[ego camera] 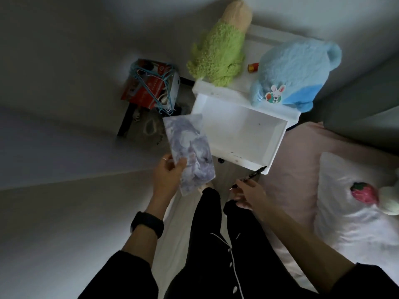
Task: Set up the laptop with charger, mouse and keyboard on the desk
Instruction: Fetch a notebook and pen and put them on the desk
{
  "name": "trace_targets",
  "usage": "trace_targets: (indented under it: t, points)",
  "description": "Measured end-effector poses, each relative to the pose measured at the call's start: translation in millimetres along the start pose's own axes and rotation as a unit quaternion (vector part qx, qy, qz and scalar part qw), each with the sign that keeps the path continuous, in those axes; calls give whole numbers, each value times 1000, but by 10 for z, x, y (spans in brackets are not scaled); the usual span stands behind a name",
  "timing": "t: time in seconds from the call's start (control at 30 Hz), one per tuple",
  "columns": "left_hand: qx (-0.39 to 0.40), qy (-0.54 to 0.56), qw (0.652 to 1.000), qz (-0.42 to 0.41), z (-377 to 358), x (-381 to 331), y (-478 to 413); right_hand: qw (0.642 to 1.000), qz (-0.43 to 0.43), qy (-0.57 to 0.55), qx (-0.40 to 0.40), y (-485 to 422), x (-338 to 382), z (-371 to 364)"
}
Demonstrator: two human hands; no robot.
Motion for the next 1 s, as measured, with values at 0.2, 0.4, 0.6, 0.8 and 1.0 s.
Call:
trace_targets:
  t: [0.2, 0.4, 0.6, 0.8, 1.0]
  points:
    - [-61, -43, 997, 22, 299, 217, 371, 999, -7, -37, 1, -159, 36, -342]
    - [-97, -70, 991, 66, 394, 460, 485, 994, -24, -111, -1, -417, 7, -623]
    - [-136, -80, 985, 64, 486, 441, 556, 986, -47, -162, -9, -523, 52, -704]
    - [-139, -55, 987, 49, 488, 250, 500, 984, -10, -177, 16, -499, 505, -690]
    - [-108, -52, 992, 35, 349, -45, 405, 988, 41, -149, 6, -432, 1240, -623]
Point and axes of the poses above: each hand's wrist, its own y-axis away from the middle knuckle, its own z-axis out of the back of the hand, x = y × z, the point moved 7 cm from there along -y, towards the middle knuckle, and after that the axes turned 7 degrees about -y, right-handed, at the moved point
